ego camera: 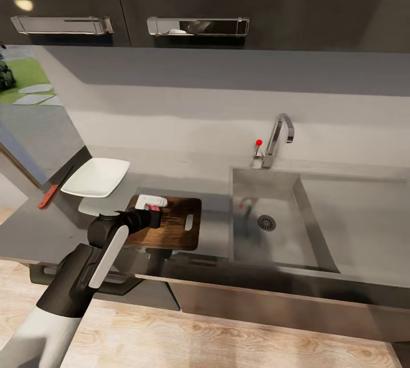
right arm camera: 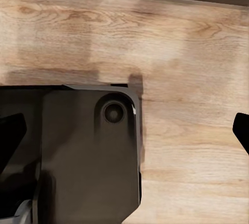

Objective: In the kitchen, take the Vidalia onion out of the sink, dice it on the chopping board with the paring knife, put the diced onion into the bowl on the countertop, then place both the paring knife and the chopping board into the sink.

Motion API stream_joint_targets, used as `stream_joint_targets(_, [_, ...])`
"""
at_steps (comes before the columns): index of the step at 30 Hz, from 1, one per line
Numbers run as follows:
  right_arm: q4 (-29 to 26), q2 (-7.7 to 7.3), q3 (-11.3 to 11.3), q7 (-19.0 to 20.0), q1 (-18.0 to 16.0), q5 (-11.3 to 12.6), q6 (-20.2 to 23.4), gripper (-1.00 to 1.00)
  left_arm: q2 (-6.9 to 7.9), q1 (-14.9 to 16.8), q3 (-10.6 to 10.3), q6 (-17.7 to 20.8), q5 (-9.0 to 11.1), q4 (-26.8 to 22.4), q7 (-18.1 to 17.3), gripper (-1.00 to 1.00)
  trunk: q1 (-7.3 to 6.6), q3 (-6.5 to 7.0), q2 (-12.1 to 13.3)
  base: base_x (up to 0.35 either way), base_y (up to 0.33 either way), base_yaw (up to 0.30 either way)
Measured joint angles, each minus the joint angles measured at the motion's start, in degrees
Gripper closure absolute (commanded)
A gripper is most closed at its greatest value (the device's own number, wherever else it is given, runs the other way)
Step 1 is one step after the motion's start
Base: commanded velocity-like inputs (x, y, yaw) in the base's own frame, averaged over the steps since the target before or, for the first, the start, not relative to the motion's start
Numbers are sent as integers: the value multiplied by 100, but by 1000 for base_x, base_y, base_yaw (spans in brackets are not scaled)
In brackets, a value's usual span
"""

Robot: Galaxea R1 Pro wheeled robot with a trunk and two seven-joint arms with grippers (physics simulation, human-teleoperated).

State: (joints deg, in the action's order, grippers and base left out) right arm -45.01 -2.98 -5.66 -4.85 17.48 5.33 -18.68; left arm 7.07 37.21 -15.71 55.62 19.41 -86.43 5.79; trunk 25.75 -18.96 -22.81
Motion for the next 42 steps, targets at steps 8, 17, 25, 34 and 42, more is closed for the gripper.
stream_joint_targets(8, [6, 0, 0, 0, 0, 0, 0, -100, 0, 0, 0, -8, 0, 170, 0, 100, 0, 0, 0, 0, 0, 0])
stream_joint_targets(17, [9, 0, 0, 0, 0, 0, 0, -100, -13, 0, -5, -9, 2, 269, -8, 100, 0, 0, 0, 2, 0, 0])
stream_joint_targets(25, [11, 0, 0, 0, 0, 0, 0, -100, -25, 3, -9, -8, 26, 314, -9, 100, -2, 1, -3, 54, 0, 0])
stream_joint_targets(34, [1, 5, 0, 0, 0, 0, 0, -100, -22, 2, -9, -9, 33, 313, -9, 100, -2, 1, -3, 2, 0, 0])
stream_joint_targets(42, [11, 9, 0, 0, 0, 0, 0, -100, -25, 2, -9, -12, 19, 303, -7, 100, -1, -5, -1, 0, 0, 0])
